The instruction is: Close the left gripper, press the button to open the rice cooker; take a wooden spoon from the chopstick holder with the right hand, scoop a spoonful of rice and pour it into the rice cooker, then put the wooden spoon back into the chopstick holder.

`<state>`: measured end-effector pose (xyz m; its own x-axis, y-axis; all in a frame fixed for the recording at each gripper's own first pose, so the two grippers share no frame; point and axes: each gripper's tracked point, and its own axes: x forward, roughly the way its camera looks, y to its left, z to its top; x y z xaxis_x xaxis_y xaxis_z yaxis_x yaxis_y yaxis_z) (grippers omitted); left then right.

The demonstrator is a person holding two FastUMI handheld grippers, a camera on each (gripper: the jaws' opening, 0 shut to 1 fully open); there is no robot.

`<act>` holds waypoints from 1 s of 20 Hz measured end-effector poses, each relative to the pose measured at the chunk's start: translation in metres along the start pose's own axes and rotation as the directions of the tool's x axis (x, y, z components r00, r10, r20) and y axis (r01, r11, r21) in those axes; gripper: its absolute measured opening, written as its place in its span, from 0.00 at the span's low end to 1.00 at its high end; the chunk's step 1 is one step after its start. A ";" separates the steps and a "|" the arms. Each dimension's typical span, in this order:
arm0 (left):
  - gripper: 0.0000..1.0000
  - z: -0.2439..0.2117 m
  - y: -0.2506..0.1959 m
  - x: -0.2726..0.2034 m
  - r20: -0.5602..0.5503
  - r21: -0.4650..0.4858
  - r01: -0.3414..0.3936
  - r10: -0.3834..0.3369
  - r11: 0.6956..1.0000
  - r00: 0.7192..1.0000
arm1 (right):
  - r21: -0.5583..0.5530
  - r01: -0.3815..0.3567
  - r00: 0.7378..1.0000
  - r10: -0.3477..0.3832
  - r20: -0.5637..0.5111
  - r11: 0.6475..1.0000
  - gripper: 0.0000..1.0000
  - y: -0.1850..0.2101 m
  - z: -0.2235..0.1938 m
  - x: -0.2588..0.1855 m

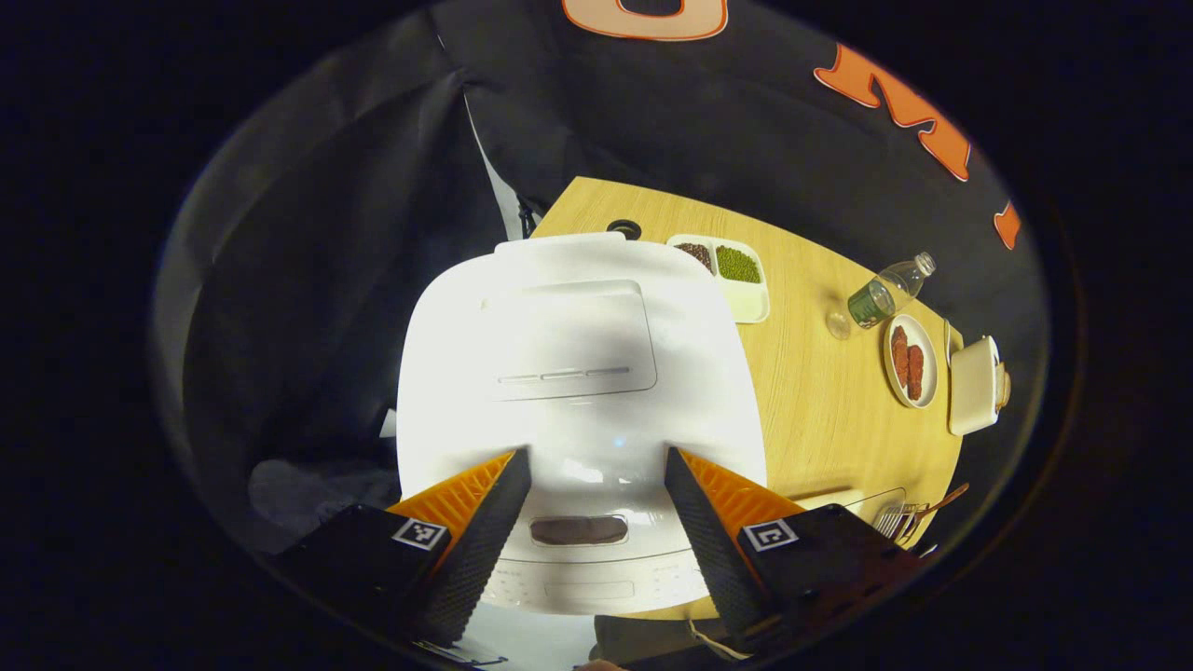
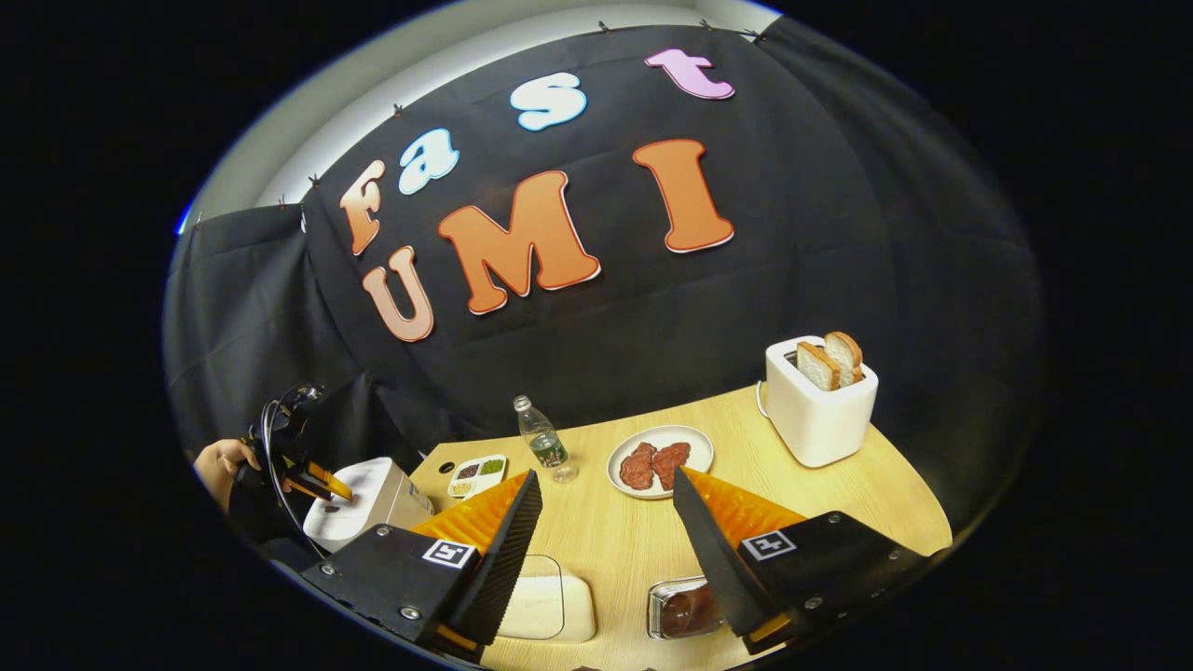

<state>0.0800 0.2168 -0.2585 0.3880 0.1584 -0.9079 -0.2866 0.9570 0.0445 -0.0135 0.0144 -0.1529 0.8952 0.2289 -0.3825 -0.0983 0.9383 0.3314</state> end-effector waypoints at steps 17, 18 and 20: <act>1.00 0.019 -0.085 -0.223 0.859 0.128 0.078 -0.150 0.989 0.489 | -0.268 -0.042 0.973 0.100 0.208 0.963 0.88 0.108 0.055 0.003; 1.00 0.015 -0.089 -0.226 0.868 0.125 0.081 -0.148 0.989 0.474 | -0.266 -0.046 0.972 0.105 0.212 0.963 0.88 0.111 0.054 0.003; 1.00 0.004 -0.100 -0.231 0.871 0.141 0.100 -0.171 0.985 0.460 | -0.273 -0.037 0.970 0.101 0.223 0.961 0.88 0.113 0.054 0.002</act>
<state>0.0229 0.0858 -0.0513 0.9907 0.1208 -0.0621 -0.1203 0.9927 0.0122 0.0004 0.1070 -0.0697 0.9549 0.2589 -0.1452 -0.2465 0.9642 0.0978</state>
